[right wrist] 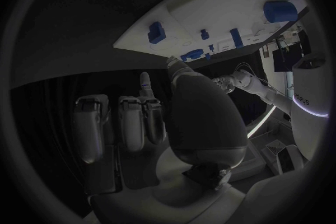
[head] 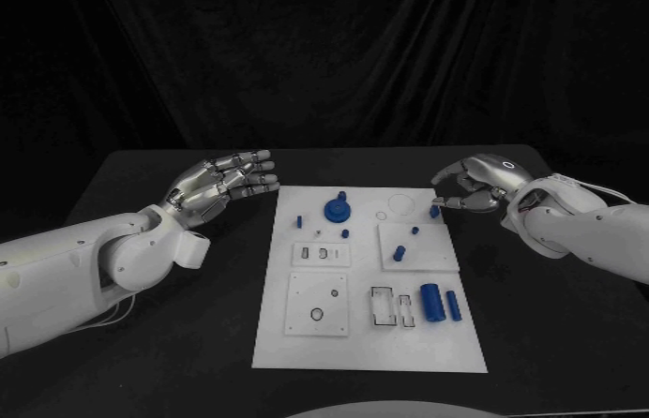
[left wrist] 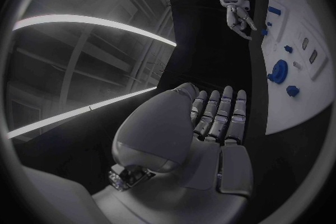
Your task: Assemble the parts on the task board
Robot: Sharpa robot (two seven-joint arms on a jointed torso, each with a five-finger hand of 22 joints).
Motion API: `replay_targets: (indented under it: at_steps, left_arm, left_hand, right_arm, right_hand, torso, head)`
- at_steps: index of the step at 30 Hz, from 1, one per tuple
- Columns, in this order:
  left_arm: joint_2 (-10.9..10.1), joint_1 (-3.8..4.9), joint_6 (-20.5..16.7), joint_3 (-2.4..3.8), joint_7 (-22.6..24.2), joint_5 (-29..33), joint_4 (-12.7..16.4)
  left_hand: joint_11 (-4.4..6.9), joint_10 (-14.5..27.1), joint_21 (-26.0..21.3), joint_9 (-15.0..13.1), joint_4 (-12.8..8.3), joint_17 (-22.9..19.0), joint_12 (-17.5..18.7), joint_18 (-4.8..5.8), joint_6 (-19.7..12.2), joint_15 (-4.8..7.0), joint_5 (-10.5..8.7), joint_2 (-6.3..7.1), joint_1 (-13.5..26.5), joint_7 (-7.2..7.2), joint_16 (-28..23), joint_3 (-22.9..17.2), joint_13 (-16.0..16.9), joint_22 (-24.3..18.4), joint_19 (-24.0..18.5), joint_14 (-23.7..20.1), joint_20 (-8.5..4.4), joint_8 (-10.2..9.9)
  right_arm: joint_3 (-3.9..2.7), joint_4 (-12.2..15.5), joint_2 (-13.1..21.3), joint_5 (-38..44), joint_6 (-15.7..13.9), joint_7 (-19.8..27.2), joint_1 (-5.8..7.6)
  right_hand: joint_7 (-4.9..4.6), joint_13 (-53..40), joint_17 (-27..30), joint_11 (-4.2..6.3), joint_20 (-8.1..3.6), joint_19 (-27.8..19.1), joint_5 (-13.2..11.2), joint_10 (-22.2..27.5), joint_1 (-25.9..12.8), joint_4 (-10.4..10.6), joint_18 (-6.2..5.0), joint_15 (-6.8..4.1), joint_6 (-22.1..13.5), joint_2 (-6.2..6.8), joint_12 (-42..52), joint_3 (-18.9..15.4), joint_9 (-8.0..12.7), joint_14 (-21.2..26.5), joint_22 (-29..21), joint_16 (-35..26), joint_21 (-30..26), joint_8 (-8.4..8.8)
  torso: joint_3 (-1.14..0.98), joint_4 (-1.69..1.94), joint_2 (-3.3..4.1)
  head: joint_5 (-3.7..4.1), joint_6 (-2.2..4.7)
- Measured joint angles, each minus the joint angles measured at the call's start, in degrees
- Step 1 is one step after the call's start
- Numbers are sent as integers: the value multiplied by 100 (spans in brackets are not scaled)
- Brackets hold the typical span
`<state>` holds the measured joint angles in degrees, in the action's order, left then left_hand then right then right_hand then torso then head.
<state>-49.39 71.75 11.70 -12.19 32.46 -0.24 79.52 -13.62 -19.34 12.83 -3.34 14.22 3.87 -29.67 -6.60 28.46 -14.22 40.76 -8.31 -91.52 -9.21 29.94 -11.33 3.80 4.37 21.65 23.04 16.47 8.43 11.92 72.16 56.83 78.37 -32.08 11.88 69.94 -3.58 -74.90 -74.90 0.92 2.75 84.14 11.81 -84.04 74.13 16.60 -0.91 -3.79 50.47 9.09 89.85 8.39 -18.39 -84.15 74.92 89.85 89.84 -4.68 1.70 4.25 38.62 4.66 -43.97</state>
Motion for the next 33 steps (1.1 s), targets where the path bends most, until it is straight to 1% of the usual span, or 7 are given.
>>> replay_targets:
  at_steps: [2, 5, 8, 12, 16, 24, 33]
  left_arm:
    - [-4, -2, 3, 1, 1, 0, 0]
    - [-15, -5, 6, 1, 2, 0, 2]
    - [-32, -9, 8, 1, 3, 0, 3]
    - [-35, -11, 9, 1, 4, 0, 3]
    - [-35, -12, 11, 1, 5, 0, 3]
    - [-54, -15, 15, 1, 8, 0, 0]
    - [-59, -23, 19, 1, 9, 0, -4]
  left_hand:
    - [0, 0, 0, 0, 0, 0, 0, 0, 0, 0, 0, 0, 0, 0, 0, 0, 0, 0, 0, 0, 0, 0]
    - [0, 0, 0, 0, 0, 0, 0, 0, 0, 0, 0, 0, 0, 0, 0, 0, 0, 0, 0, 0, 0, 0]
    - [0, 0, 0, 0, 0, 0, 0, 0, 0, 0, 0, 0, 0, 0, 0, 0, 0, 0, 0, 0, 0, 0]
    - [0, 0, 0, 0, 0, 0, 0, 0, 0, 0, 0, 0, 0, 0, 0, 0, 0, 0, 0, 0, 0, 0]
    - [0, 0, 0, 0, 0, 0, 0, 0, 0, 0, 0, 0, 0, 0, 0, 0, 0, 1, 0, 0, 0, 0]
    - [0, 0, 0, 0, 0, 0, 0, 0, 0, 0, 0, 0, 0, 0, 0, 0, 0, 1, 0, 0, 0, 0]
    - [0, 0, 0, 0, 0, 0, 0, 0, 0, 0, 0, 0, 0, 0, 0, 1, 0, 1, 0, 0, 0, 0]
  right_arm:
    - [-1, -37, -1, -32, 0, 31, -31]
    - [-2, -69, -1, -63, 0, 64, -61]
    - [-2, -108, -4, -96, 1, 102, -87]
    - [-4, -149, -10, -121, 11, 138, -130]
    - [-2, -184, -17, -140, 37, 166, -190]
    - [-1, -223, -34, -158, 70, 216, -284]
    - [-1, -262, -90, -167, 86, 259, -326]
  right_hand:
    - [0, 0, 0, 0, 0, 0, 33, 0, 6, 0, 0, 0, 0, -6, 0, 0, 0, 0, 0, 0, 0, 0]
    - [0, 0, 0, 0, 0, 0, -314, 0, 3, 8, 0, -2, 0, -3, 0, -8, -7, 2, 0, 0, 0, 0]
    - [21, 0, 0, 0, -18, -18, -736, 0, -103, 35, 0, -20, -20, 103, 0, -88, -17, 20, 0, 0, 0, 0]
    - [21, 0, 0, 0, -20, -20, -854, 0, -163, 42, 0, -20, -20, 163, 0, -106, -18, 20, -1, 0, 0, 0]
    - [21, 0, 0, 0, -20, -20, -854, 0, -184, 29, 0, -20, -20, 184, 0, -131, -18, 20, -1, 0, 0, 0]
    - [21, 0, 0, 0, -20, -20, -847, 0, -125, 29, 0, -20, -20, 207, 0, -130, -33, 20, -1, 0, 0, -1]
    - [21, 0, 0, 0, -20, -20, -203, 0, 229, 8, -1, -20, -20, 97, 0, -39, -80, 20, -2, 0, 0, -40]
  torso:
    - [2, 6, -2]
    - [5, 11, -1]
    - [8, 11, -1]
    - [8, 11, -1]
    - [8, 19, -2]
    - [9, 20, -5]
    - [13, 15, 0]
  head:
    - [14, 5]
    - [20, 6]
    - [24, 16]
    - [42, 34]
    - [57, 47]
    - [30, -9]
    - [69, -1]
